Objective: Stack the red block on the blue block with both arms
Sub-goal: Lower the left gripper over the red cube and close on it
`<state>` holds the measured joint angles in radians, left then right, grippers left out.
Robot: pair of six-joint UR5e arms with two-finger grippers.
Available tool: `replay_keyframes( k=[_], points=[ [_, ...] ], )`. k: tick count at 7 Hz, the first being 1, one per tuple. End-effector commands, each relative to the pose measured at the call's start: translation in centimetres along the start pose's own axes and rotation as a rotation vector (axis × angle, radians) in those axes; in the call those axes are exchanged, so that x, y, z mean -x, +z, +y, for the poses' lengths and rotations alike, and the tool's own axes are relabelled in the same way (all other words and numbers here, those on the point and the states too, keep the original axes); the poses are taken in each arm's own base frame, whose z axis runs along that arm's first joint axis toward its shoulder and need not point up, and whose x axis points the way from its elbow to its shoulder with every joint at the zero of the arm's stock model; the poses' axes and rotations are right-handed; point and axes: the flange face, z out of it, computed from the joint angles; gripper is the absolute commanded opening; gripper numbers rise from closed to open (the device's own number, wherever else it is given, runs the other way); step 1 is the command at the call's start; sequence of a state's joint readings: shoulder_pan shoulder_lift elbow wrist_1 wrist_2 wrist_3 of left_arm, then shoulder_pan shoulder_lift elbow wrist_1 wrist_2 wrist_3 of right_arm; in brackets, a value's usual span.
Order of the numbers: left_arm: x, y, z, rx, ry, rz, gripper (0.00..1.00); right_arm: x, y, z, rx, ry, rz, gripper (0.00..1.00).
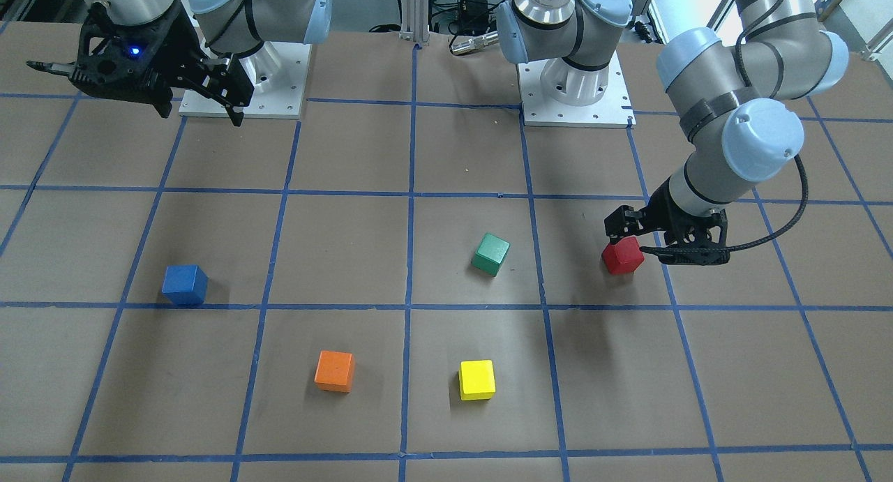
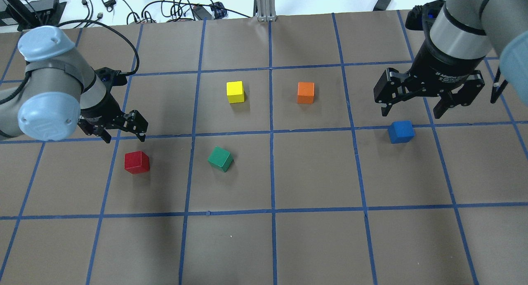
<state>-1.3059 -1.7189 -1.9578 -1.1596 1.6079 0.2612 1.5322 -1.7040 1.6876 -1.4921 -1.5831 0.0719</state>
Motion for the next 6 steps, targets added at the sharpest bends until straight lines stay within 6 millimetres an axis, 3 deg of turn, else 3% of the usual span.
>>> replay_keyframes(
  k=[1, 2, 3, 4, 6],
  points=[
    [1.6, 4.9, 0.6, -0.067, -0.013, -0.020, 1.00, -0.1, -0.1, 0.2, 0.004, 0.006, 0.013, 1.00],
    [1.6, 6.4, 1.0, -0.049, -0.015, -0.012, 1.00, -0.2, 0.1, 0.3, 0.015, 0.007, 0.015, 1.00],
    [1.4, 7.9, 1.4, -0.030, -0.014, -0.005, 0.90, -0.2, -0.5, 0.5, 0.000, 0.008, 0.012, 1.00],
    [1.4, 8.6, 1.5, -0.022, -0.006, -0.001, 0.57, -0.2, -0.5, 0.7, -0.004, 0.008, 0.006, 1.00],
    [1.6, 7.8, 0.8, -0.029, 0.003, -0.008, 0.30, -0.1, 0.0, 0.6, 0.007, 0.007, 0.000, 1.00]
  ],
)
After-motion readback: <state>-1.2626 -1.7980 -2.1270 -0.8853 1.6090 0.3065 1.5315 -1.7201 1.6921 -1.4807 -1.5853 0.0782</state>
